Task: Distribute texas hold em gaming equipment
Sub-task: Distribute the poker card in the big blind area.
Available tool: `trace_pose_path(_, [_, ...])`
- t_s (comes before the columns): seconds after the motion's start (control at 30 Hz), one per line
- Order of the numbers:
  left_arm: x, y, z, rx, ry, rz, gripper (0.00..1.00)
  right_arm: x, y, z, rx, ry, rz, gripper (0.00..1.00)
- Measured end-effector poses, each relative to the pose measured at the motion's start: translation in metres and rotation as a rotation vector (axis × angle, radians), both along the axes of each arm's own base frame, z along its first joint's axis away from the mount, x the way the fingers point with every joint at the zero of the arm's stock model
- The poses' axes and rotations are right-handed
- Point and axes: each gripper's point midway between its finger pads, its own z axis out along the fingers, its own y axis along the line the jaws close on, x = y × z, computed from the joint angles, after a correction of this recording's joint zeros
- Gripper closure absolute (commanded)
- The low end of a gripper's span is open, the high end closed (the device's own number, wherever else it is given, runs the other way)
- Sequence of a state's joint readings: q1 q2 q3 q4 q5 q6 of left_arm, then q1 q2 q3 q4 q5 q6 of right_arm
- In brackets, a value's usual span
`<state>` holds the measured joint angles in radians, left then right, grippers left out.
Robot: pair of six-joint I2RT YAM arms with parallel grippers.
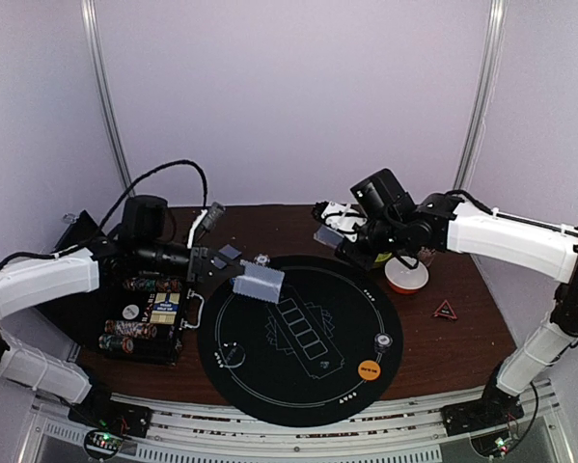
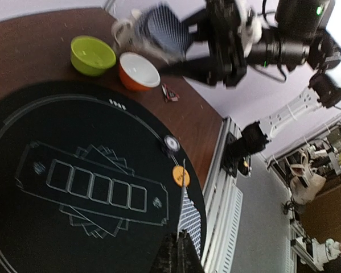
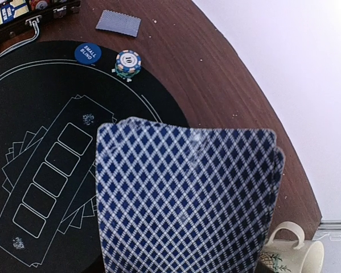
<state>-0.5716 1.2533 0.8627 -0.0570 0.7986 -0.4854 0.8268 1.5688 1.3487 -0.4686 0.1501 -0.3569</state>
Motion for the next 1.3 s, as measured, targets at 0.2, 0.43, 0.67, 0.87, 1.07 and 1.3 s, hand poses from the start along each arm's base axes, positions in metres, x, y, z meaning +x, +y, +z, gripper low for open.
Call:
trace_pose_path(0.2, [-0.065,-0.03,-0.049,0.088,0.121,-0.136,1.0,0.001,-0.012,0.019,0.036,-0.035,-0.027,0.5])
trace_pose_path(0.43, [-0.12,-0.082,-0.095,0.165,0.184,-0.279,1.0,-0.004,-0.02,0.011,0.031,-0.019,-0.04,0.5])
trace_pose_path(0.67, [-0.106,-0.129,-0.112,0.209,0.178,-0.293,1.0,-0.005,-0.03,0.009,0.03,-0.019,-0.066,0.5])
trace_pose_path(0.87, [-0.061,-0.186,-0.101,0.164,0.102,-0.24,1.0,0.001,-0.041,0.015,0.042,-0.032,-0.105,0.51])
trace_pose_path(1.07, [-0.011,-0.219,-0.124,0.16,0.104,-0.174,1.0,0.012,-0.054,0.017,0.047,-0.034,-0.148,0.51])
trace_pose_path(1.3, [0.041,-0.24,-0.136,0.125,0.123,-0.119,1.0,0.02,-0.062,0.015,0.044,-0.032,-0.176,0.51])
